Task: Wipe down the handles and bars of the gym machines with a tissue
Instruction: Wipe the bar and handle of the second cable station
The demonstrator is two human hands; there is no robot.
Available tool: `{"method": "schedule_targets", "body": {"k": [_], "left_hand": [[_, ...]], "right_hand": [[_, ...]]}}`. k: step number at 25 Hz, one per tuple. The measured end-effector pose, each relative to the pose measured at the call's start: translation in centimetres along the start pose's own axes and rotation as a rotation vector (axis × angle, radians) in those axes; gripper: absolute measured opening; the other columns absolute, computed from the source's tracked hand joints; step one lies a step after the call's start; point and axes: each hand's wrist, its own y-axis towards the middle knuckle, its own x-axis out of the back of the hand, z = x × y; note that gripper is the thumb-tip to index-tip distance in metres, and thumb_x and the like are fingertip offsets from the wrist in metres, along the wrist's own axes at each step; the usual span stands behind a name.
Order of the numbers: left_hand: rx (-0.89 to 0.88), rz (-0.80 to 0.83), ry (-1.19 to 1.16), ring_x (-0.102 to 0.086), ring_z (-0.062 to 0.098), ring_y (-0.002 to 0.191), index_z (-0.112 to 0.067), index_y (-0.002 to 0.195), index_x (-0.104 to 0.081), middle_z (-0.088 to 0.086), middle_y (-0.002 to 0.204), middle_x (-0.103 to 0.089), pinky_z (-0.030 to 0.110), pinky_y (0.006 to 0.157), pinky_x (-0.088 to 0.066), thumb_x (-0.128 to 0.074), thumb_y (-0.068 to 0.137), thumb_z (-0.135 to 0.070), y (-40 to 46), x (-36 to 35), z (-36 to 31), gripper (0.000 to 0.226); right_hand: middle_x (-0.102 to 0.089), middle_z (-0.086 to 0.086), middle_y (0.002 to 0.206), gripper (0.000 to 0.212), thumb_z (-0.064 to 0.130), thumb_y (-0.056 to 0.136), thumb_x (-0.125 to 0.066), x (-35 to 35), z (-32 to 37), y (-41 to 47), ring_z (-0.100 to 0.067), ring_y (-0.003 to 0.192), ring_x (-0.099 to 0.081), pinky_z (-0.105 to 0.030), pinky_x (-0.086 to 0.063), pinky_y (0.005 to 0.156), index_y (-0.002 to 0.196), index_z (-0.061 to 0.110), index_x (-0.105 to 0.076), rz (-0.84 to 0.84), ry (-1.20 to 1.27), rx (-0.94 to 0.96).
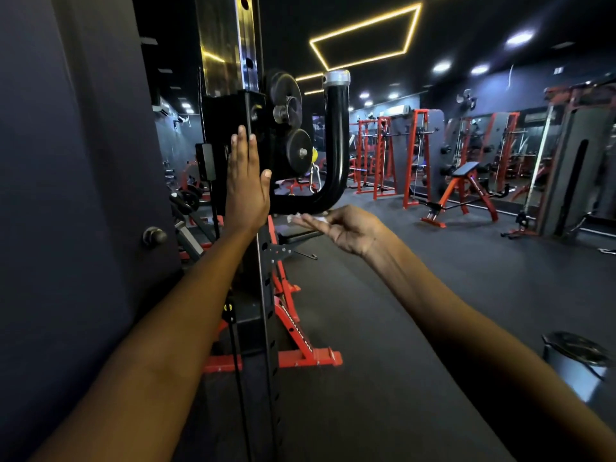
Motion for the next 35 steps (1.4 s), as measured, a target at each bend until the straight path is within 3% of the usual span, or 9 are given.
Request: {"method": "schedule_targets", "body": {"k": [2, 5, 10, 13, 15, 20, 25, 28, 35], "left_hand": [[0.007, 0.019, 0.012, 0.006, 0.023, 0.149, -0.007, 0.154, -0.006, 0.012, 0.162, 0.002, 0.024, 0.118, 0.007, -0.033, 0.104, -0.022, -0.1, 0.2, -0.2, 0.058], [0.018, 0.084, 0.059, 0.010, 0.020, 0.148, -0.011, 0.154, -0.004, 0.009, 0.162, 0.007, 0.027, 0.118, 0.005, -0.034, 0.104, -0.021, -0.3, 1.0, -0.2, 0.059], [0.171, 0.142, 0.104, 0.005, 0.021, 0.149, -0.011, 0.154, -0.002, 0.007, 0.162, 0.006, 0.037, 0.121, -0.006, -0.033, 0.105, -0.029, -3.2, 2.1, -2.9, 0.061], [0.362, 0.163, 0.221, -0.023, 0.031, 0.144, -0.004, 0.150, -0.024, 0.016, 0.158, -0.022, 0.044, 0.116, -0.024, -0.040, 0.102, -0.029, -6.7, 3.7, -7.1, 0.056], [0.523, 0.274, 0.318, -0.040, 0.036, 0.132, -0.004, 0.141, -0.038, 0.019, 0.145, -0.042, 0.046, 0.105, -0.035, -0.042, 0.100, -0.030, -9.4, 5.0, -11.1, 0.049], [0.580, 0.589, 0.459, -0.053, 0.036, 0.116, -0.011, 0.122, -0.054, 0.015, 0.123, -0.059, 0.043, 0.092, -0.042, -0.043, 0.098, -0.037, -18.8, 6.0, -22.0, 0.037], [0.590, 0.635, 0.423, -0.048, 0.025, 0.125, -0.014, 0.133, -0.051, 0.006, 0.135, -0.054, 0.037, 0.100, -0.038, -0.045, 0.098, -0.036, -27.0, 3.9, -29.3, 0.041], [0.640, 0.656, 0.391, -0.040, 0.021, 0.135, -0.012, 0.140, -0.046, 0.005, 0.145, -0.046, 0.035, 0.111, -0.030, -0.046, 0.099, -0.033, -29.3, 1.7, -32.5, 0.046], [0.685, 0.712, 0.416, -0.026, 0.019, 0.144, -0.014, 0.147, -0.037, 0.004, 0.156, -0.032, 0.034, 0.116, -0.023, -0.041, 0.101, -0.036, -30.0, -4.8, -35.7, 0.051]], "right_hand": [[-0.031, -0.040, 0.137, 0.043, -0.013, 0.091, -0.008, 0.3, 1.6, -1.7, -0.049, 0.127, -0.038, -0.025, -0.043, 0.097, 0.131, -0.023, -0.017, -0.029, -0.026, -0.012], [-0.042, -0.037, 0.130, 0.038, -0.013, 0.092, -0.015, 1.7, 2.6, -2.8, -0.046, 0.108, -0.055, -0.036, -0.057, 0.072, 0.126, -0.018, -0.030, -0.048, -0.050, 0.082], [-0.063, -0.017, 0.078, 0.021, -0.004, 0.091, -0.049, 6.0, 1.7, -3.9, -0.017, 0.062, -0.062, -0.022, -0.055, 0.061, 0.106, -0.017, -0.058, -0.172, -0.670, 0.397], [-0.069, -0.020, 0.085, 0.015, 0.003, 0.080, -0.061, 8.1, 2.1, -5.0, -0.027, 0.080, -0.066, -0.028, -0.047, 0.062, 0.091, -0.003, -0.069, -0.361, -1.321, 0.599], [-0.070, -0.020, 0.089, 0.013, 0.010, 0.077, -0.066, 9.5, 2.7, -6.9, -0.029, 0.088, -0.065, -0.029, -0.045, 0.067, 0.086, 0.000, -0.070, -0.390, -1.554, 0.604], [-0.068, -0.018, 0.095, 0.014, 0.016, 0.083, -0.061, 15.3, 1.6, -14.8, -0.036, 0.092, -0.062, -0.032, -0.043, 0.068, 0.087, 0.005, -0.068, -0.430, -1.595, 0.573], [-0.066, -0.018, 0.094, 0.013, 0.009, 0.082, -0.058, 22.3, 0.4, -21.4, -0.037, 0.092, -0.060, -0.028, -0.034, 0.063, 0.069, 0.011, -0.057, -0.334, -1.598, 0.410], [-0.061, -0.018, 0.099, 0.013, 0.010, 0.084, -0.054, 25.4, 1.0, -22.6, -0.038, 0.095, -0.057, -0.035, -0.038, 0.070, 0.088, 0.002, -0.064, -0.227, -1.704, 0.466], [-0.062, -0.014, 0.105, 0.014, 0.012, 0.086, -0.055, 31.4, 2.3, -19.3, -0.034, 0.097, -0.059, -0.035, -0.043, 0.078, 0.097, 0.008, -0.063, -0.075, -1.881, 0.448]]}}
